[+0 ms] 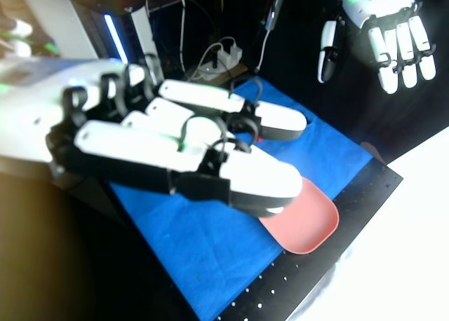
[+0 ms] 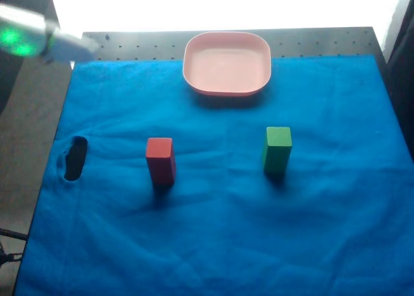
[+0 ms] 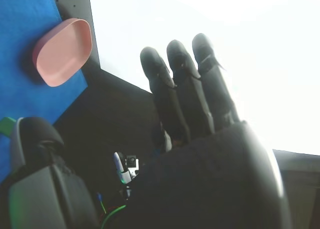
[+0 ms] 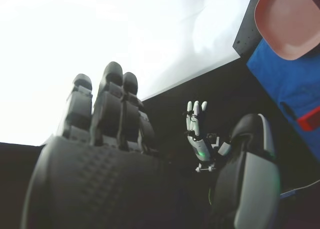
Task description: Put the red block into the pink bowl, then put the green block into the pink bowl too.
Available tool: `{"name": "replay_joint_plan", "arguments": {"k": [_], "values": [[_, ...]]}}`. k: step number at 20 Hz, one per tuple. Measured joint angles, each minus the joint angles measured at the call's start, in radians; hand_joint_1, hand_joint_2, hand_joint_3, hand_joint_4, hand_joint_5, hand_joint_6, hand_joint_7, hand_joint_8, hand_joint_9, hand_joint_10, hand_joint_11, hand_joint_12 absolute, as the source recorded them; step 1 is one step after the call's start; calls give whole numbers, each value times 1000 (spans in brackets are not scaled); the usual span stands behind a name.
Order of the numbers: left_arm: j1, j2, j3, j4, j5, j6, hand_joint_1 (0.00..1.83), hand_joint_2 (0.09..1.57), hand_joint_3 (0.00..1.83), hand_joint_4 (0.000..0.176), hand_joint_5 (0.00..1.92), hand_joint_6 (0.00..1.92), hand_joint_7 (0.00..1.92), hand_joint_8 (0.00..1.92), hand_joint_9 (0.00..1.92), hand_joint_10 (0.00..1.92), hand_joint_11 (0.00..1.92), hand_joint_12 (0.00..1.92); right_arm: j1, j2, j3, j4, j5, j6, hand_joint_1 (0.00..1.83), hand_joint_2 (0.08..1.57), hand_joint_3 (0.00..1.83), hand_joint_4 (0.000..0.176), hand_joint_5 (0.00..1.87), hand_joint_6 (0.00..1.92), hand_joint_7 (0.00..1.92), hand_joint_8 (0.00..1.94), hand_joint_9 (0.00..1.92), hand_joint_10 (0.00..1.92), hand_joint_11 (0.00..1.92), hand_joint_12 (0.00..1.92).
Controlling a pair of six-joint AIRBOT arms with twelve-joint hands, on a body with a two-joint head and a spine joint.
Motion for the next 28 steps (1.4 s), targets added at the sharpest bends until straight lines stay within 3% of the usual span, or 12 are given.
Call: {"name": "replay_joint_plan", "arguments": {"k": [3,4,5,10,11,12,14,16,20,22,25,28], "values": [[0,0,0,0,-10,1,0,960,9,136,0,0,0,0,0,0,6,2,0,-1,0,0,3,0,0,1019,4,0,150,4,206,2,193,8,0,404],[0,0,0,1,-6,1,0,955,6,148,0,0,0,0,0,0,7,3,0,0,0,0,2,0,0,1012,0,0,152,4,207,2,189,5,0,414],[0,0,0,0,-6,1,0,970,12,144,0,0,0,0,0,0,9,4,0,0,0,0,2,0,0,1009,0,0,158,3,220,4,186,2,0,441],[35,0,-21,-8,-49,0,0,1006,14,107,0,0,7,2,25,9,95,48,-11,0,-6,-2,4,0,0,1029,2,0,109,1,181,1,170,1,0,456],[47,0,-34,0,-57,-1,0,1014,5,84,0,0,36,3,69,8,66,211,-15,-2,-8,-2,0,0,0,1037,5,0,125,8,214,14,175,3,0,454],[56,-1,-41,6,-71,-10,47,966,17,83,0,0,47,0,90,3,12,378,-16,-5,-10,-2,-2,0,0,1032,1,0,139,7,226,10,181,4,0,477],[95,-3,-46,14,-133,-63,132,916,1,75,0,0,79,4,128,7,0,506,-16,-6,-10,0,1,0,0,1038,2,0,137,2,226,4,187,3,0,452],[134,-10,-46,13,-185,-107,104,923,2,43,0,0,108,5,155,7,0,477,-22,-6,-9,0,2,0,0,1041,2,0,110,2,195,2,180,0,0,344],[182,-43,-46,18,-262,-143,230,852,0,58,51,2,155,1,197,3,107,327,-42,-11,-10,12,3,0,0,1027,0,0,106,3,196,4,192,5,0,166],[221,-58,-47,9,-293,-147,261,882,8,29,96,1,208,1,256,5,163,298,-45,-10,-9,18,-3,0,0,1048,8,0,92,0,186,0,142,0,0,150],[271,-81,-49,-14,-320,-151,387,852,0,48,137,1,250,1,311,3,146,244,-46,-10,-10,24,0,0,0,1058,0,0,113,1,220,3,189,3,0,296],[302,-89,-51,-27,-352,-154,376,857,2,23,153,3,265,5,324,5,149,236,-48,-10,-9,27,-2,0,0,1077,3,0,110,1,216,1,171,0,0,296]]}}
